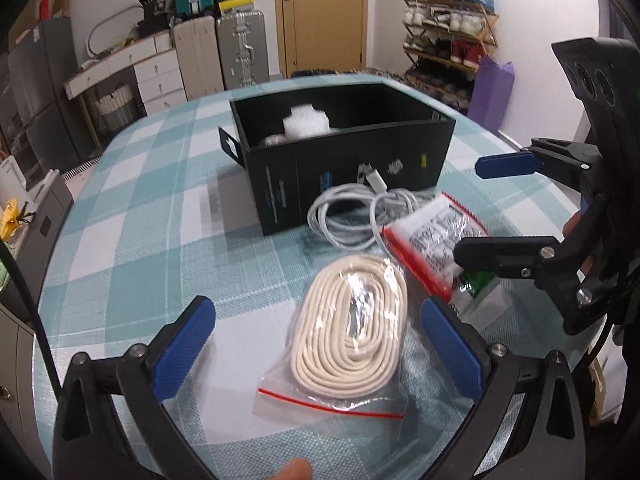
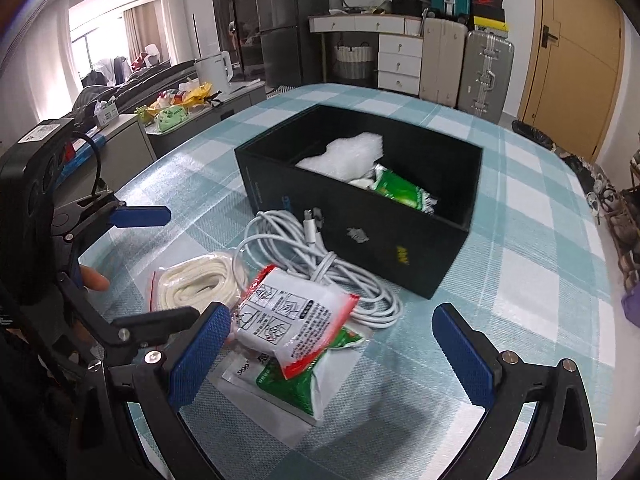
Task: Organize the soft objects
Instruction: 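Move both tools back toward the bagged rope and medicine packets, then grasp the white-red medicine packet with the right tool while the left tool grasps the bagged rope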
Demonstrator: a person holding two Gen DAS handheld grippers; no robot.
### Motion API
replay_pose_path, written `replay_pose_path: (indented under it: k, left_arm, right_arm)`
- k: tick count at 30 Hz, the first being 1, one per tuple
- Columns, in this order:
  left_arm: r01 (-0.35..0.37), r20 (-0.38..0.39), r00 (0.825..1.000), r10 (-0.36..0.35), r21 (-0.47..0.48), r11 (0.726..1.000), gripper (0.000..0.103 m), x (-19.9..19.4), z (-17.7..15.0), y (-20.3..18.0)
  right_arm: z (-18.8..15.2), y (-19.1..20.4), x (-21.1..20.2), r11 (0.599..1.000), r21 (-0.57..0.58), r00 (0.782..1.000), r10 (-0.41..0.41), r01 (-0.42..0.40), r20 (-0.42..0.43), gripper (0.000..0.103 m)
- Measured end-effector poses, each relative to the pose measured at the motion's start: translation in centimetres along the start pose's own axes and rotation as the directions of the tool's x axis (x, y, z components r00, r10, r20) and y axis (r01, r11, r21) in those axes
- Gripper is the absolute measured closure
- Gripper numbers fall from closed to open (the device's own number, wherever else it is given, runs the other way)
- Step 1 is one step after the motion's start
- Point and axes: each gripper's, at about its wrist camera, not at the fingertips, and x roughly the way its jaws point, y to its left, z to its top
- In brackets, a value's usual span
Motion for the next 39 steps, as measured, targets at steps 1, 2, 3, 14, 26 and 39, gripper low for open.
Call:
replay_pose_path:
  k: [1,2,3,14,26,39]
  left_arm:
    - [0.002,-0.006,1.000,-0.002,0.000,1.000,0.000,0.1,-0.1,0.0]
    - [0.005,-0.016,1.000,-0.005,0.003,1.000,0.000,0.3,-0.1,-0.1]
    - [0.005,-0.023,1.000,-0.004,0.004,1.000,0.000,0.4,-0.2,-0.1]
    - [0.016,-0.049,0.999,-0.016,0.005,1.000,0.000,0.9,-0.5,0.0]
    - [0.010,-0.062,0.998,-0.009,0.008,1.000,0.000,1.2,-0.5,0.0]
    - [0.018,-0.067,0.998,-0.018,-0.002,1.000,0.000,1.4,-0.5,0.1]
  right_arm:
    - [0.0,0.1,0.2,1.000,-0.001,1.000,0.003,-0.003,-0.005,0.001]
    - [0.0,0.2,0.5,1.000,-0.002,1.000,0.004,-0.004,-0.013,0.001]
    - [0.0,0.3,0.7,1.000,-0.003,1.000,0.006,-0.006,-0.018,0.001]
    - [0.1,1.3,2.2,0.999,-0.016,0.998,-0.031,0.030,-0.048,0.001]
    - [0.5,1.7,2.5,0.999,-0.023,0.998,-0.033,0.032,-0.045,0.019]
    - [0.3,1.6,2.0,0.999,-0.035,0.999,0.006,-0.007,-0.037,0.040]
